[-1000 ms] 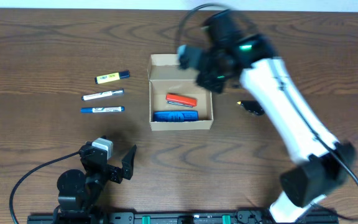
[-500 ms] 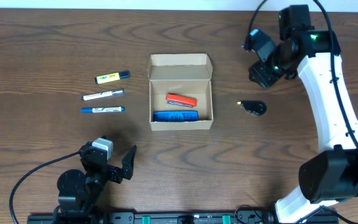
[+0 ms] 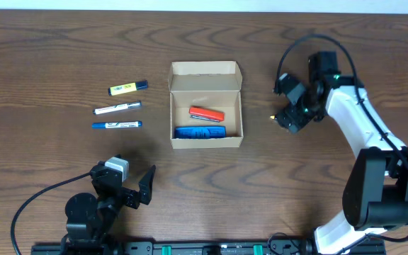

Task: Pack container
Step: 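Move right gripper to the black correction tape and grasp it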

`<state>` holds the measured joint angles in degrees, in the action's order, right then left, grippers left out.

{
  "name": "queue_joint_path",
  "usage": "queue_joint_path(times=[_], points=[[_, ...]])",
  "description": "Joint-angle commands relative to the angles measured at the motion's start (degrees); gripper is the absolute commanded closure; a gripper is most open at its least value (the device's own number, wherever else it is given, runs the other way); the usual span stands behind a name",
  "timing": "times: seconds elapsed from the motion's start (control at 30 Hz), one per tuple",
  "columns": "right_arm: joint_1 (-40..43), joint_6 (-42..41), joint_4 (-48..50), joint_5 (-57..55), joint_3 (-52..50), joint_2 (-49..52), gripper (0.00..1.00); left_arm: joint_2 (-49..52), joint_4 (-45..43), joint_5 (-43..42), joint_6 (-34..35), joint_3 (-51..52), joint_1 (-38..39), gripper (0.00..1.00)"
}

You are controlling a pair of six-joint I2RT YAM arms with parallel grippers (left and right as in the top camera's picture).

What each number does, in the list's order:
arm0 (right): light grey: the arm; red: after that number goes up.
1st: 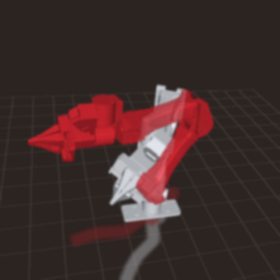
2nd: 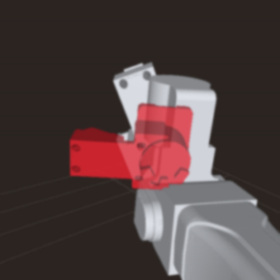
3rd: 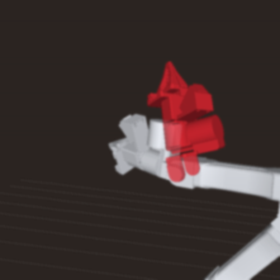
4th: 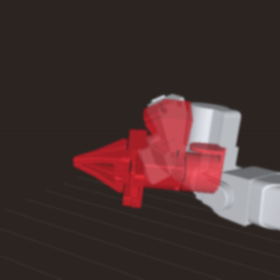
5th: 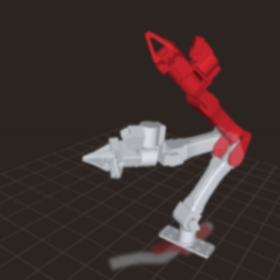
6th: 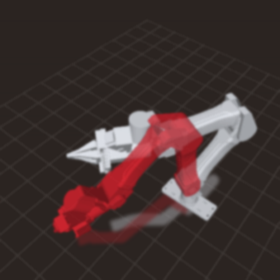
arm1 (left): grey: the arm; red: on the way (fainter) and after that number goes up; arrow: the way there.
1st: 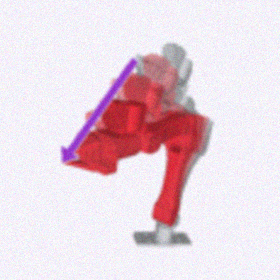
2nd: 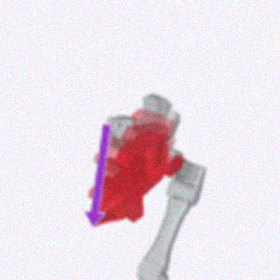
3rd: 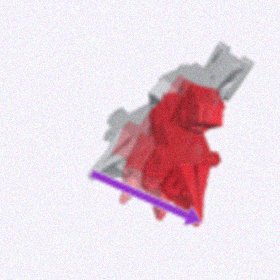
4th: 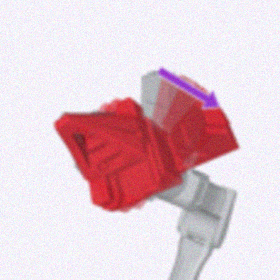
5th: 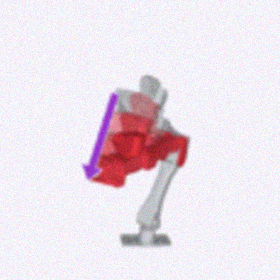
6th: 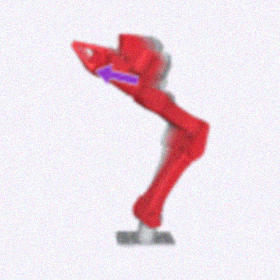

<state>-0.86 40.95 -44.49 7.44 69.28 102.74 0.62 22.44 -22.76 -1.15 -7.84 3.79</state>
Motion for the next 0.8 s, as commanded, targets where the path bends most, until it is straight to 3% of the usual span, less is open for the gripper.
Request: queue_joint_path(times=[0.0,0.23,0.5,0.77], points=[[0.17,5.29,2.82,-1.36,-4.11,0.50,0.19,-0.37,-0.02,-0.81,-0.13,1.20,-0.35,0.05],[0.20,8.79,10.82,-8.68,-9.77,0.50,0.18,-0.37,-0.04,-0.83,-0.13,1.20,-0.35,0.05],[0.20,10.99,15.13,-7.61,-10.95,0.52,0.17,-0.37,-0.04,-0.81,-0.15,1.20,-0.35,0.05],[0.20,10.88,14.84,-1.70,-10.95,1.95,0.27,-0.37,-0.04,-0.81,-0.15,1.20,-0.35,0.05]])
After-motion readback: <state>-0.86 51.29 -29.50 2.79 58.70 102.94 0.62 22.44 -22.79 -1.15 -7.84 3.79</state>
